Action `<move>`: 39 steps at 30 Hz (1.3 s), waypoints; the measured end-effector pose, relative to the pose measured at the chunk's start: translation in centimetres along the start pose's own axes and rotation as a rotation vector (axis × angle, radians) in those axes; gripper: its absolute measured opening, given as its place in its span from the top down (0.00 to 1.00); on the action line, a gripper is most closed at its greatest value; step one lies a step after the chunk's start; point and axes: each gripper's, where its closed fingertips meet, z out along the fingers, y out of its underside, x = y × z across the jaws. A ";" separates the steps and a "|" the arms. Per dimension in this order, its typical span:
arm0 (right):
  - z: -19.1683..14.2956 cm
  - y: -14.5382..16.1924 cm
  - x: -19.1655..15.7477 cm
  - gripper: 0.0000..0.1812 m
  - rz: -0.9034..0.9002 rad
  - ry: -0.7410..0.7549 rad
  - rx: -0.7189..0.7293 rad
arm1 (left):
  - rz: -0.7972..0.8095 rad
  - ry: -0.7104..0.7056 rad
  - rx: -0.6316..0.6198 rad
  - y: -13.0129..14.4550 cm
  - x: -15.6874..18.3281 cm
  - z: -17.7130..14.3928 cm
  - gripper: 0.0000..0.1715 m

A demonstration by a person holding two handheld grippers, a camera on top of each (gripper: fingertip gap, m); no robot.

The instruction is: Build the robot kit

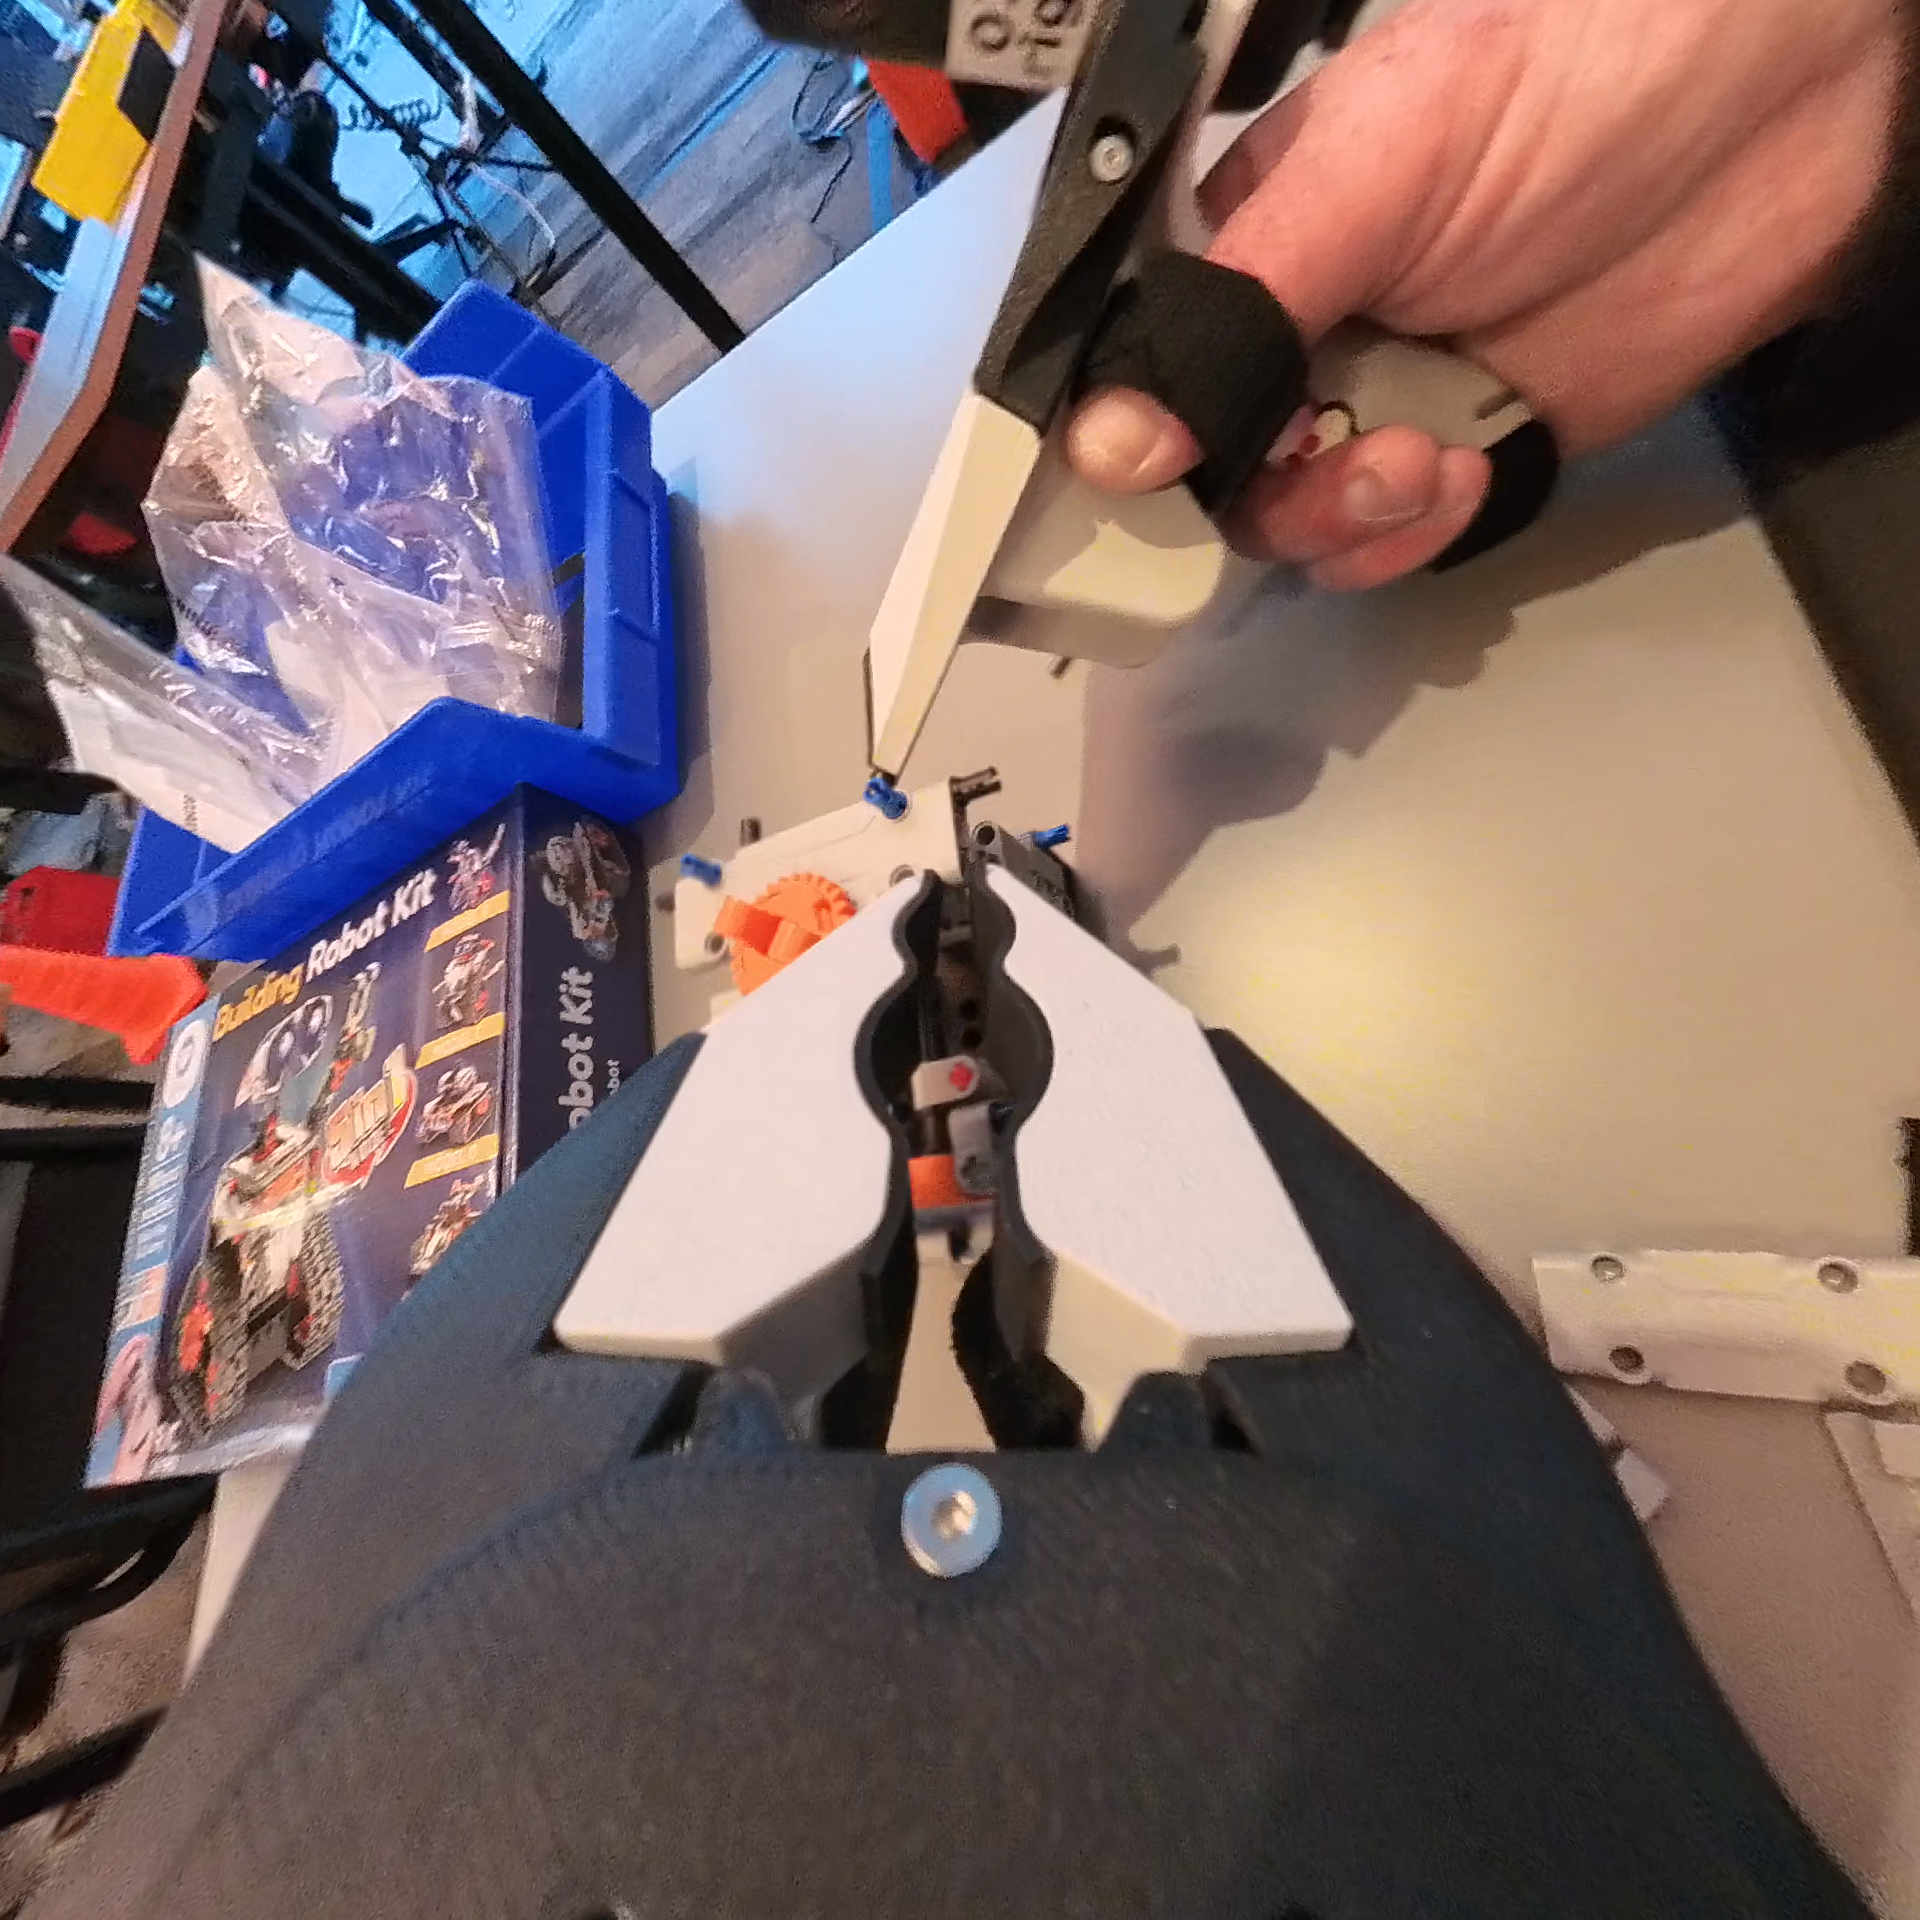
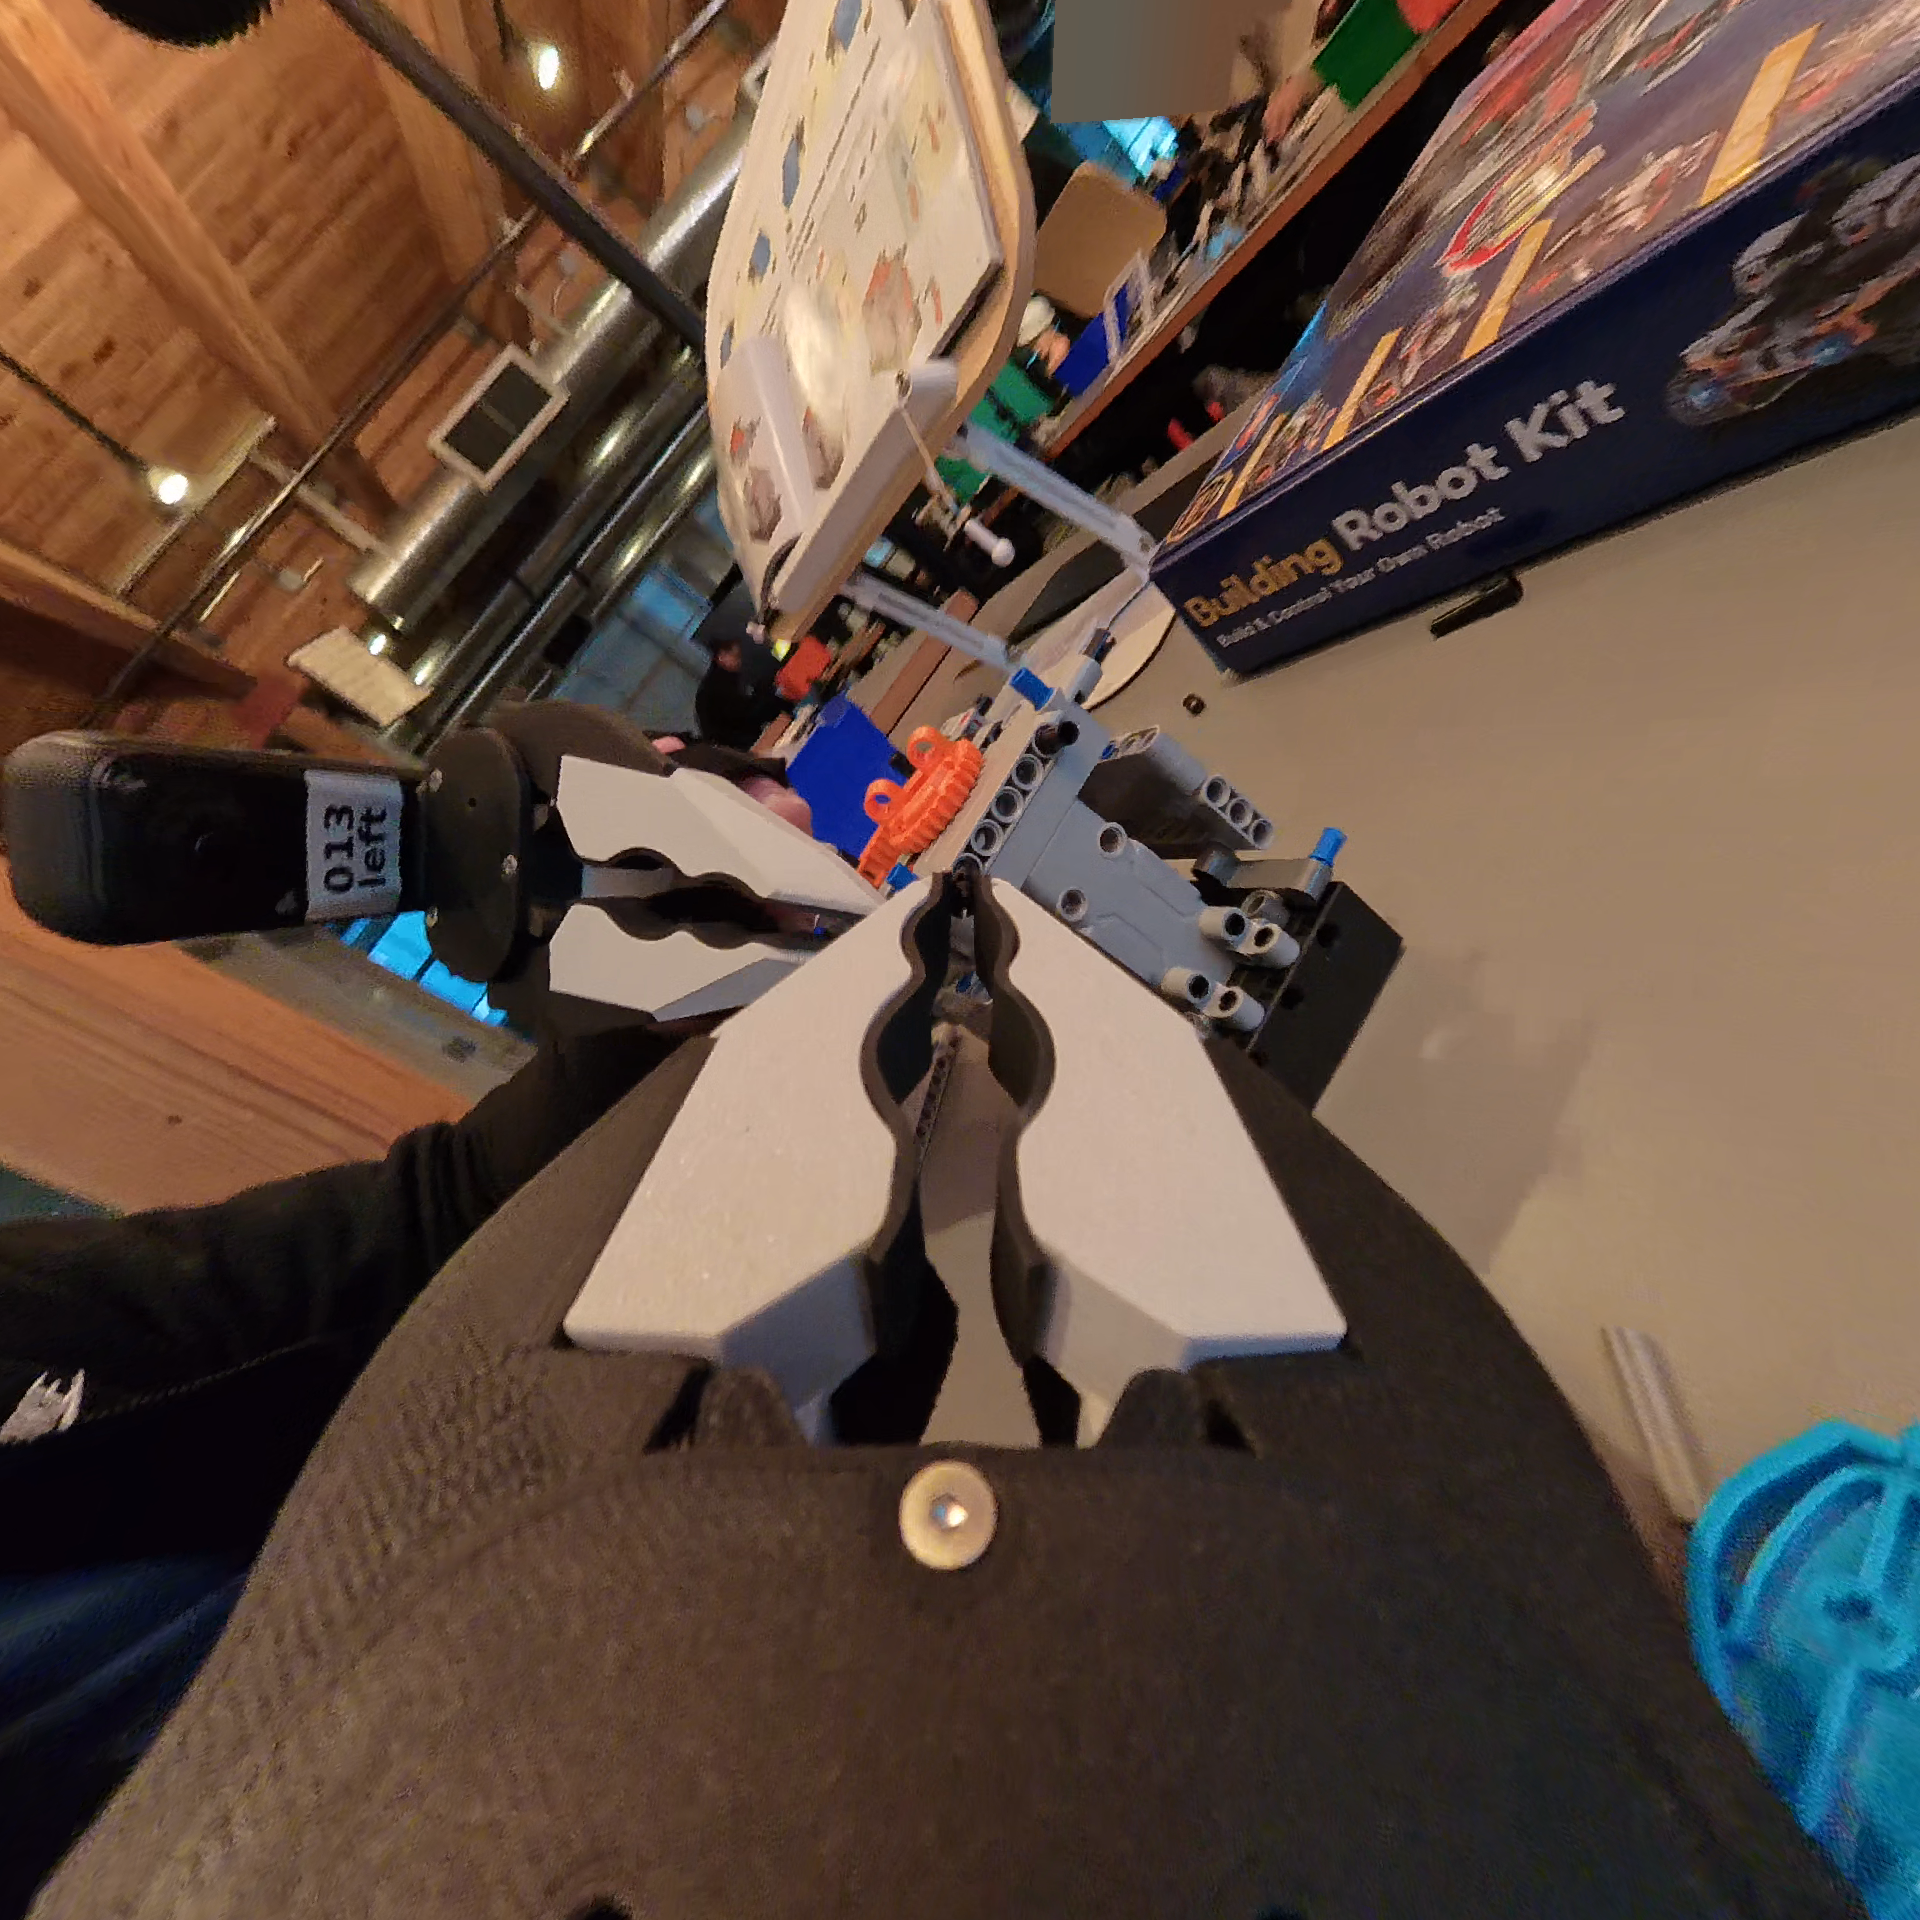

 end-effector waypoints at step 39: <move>2.7 2.4 -2.1 0.99 -0.155 -0.172 -0.321 | -0.091 -0.024 0.001 2.0 -1.0 -1.3 0.71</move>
